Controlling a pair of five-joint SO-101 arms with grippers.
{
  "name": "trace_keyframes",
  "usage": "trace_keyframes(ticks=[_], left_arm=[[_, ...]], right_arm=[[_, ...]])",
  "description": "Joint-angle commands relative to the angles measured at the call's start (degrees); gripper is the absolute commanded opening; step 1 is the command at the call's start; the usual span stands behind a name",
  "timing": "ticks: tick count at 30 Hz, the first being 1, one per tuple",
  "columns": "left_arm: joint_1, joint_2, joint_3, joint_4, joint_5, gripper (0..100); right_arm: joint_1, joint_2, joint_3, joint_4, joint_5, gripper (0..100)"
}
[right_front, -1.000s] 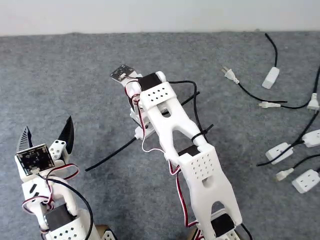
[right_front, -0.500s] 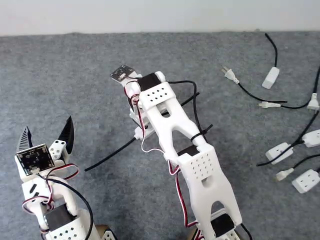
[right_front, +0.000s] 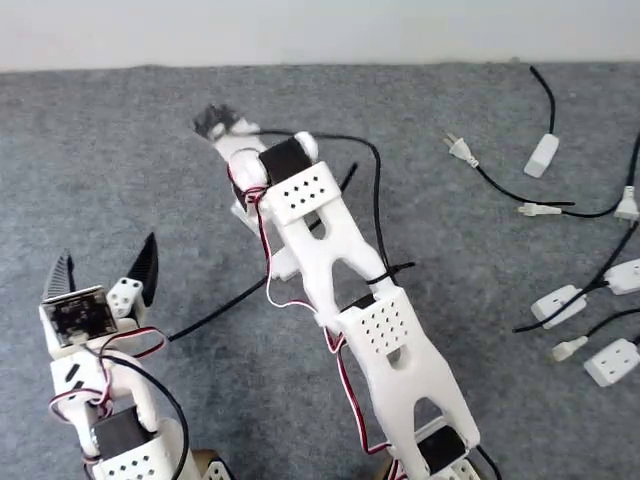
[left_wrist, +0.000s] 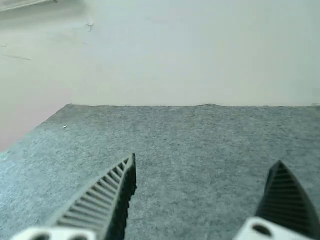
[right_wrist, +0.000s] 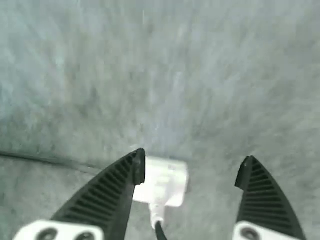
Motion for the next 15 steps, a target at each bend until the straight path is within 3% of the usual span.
trace_keyframes(ticks=[1,8,15], left_arm=[[4.2,-0.8,-1.6,0.1,-2.6,40],[7.1,-0.8,-7.6,0.6,-4.7,40],[7.2,-0.8,-16.7,12.1,-5.3,40]], right_arm=[[1.6,-5.0,-7.2,2.5,-0.7,29.6],[2.5,-16.9,-7.2,2.6,-0.7,29.6],[2.6,-29.8,-5.9,2.7,-0.7,29.6]])
